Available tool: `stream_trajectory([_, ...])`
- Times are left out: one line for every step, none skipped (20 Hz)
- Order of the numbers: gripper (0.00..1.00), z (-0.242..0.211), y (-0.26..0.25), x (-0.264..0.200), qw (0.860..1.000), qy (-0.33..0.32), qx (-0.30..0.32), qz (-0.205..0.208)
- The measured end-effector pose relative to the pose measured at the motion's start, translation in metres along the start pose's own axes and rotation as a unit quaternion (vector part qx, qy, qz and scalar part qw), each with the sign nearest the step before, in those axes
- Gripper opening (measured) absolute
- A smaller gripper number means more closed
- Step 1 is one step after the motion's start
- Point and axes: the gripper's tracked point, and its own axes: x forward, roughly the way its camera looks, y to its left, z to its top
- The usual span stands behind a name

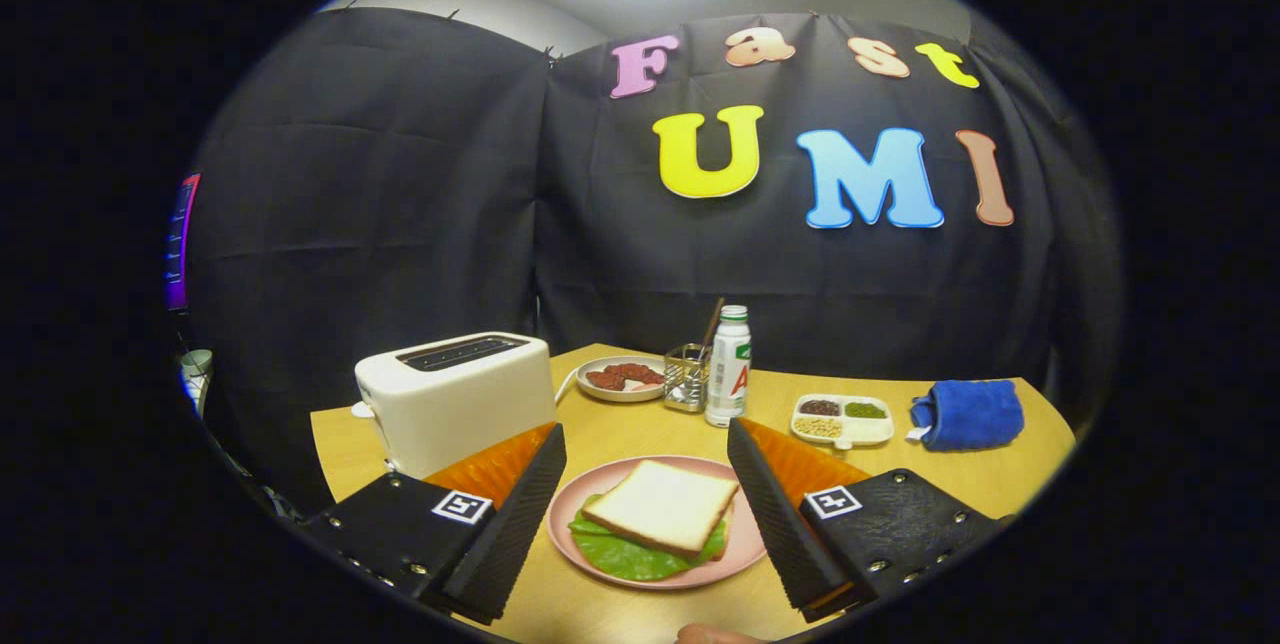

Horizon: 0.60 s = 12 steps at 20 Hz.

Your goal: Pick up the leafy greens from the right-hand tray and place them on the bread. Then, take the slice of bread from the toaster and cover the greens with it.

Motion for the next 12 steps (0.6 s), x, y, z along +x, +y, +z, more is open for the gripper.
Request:
stream_trajectory([0.98,0.010,-0.013,-0.009,1.000,-0.010,0.001,-0.011])
stream_trajectory([0.98,0.020,-0.028,-0.019,1.000,-0.017,-0.001,-0.024])
stream_trajectory([0.98,0.029,-0.045,-0.030,0.999,-0.025,-0.004,-0.040])
stream_trajectory([0.98,0.038,-0.062,-0.042,0.998,-0.033,-0.009,-0.057])
stream_trajectory([0.98,0.045,-0.080,-0.055,0.996,-0.041,-0.015,-0.074])
stream_trajectory([0.98,0.052,-0.096,-0.068,0.995,-0.047,-0.020,-0.091])
stream_trajectory([0.98,0.058,-0.113,-0.082,0.993,-0.052,-0.021,-0.107])
stream_trajectory([0.98,0.064,-0.129,-0.098,0.991,-0.059,-0.019,-0.122])
stream_trajectory([0.98,0.070,-0.146,-0.112,0.988,-0.065,-0.015,-0.136])
stream_trajectory([0.98,0.075,-0.161,-0.127,0.986,-0.072,-0.010,-0.151])
stream_trajectory([0.98,0.079,-0.178,-0.142,0.983,-0.079,-0.007,-0.165])
stream_trajectory([0.98,0.081,-0.193,-0.157,0.981,-0.082,-0.004,-0.177])
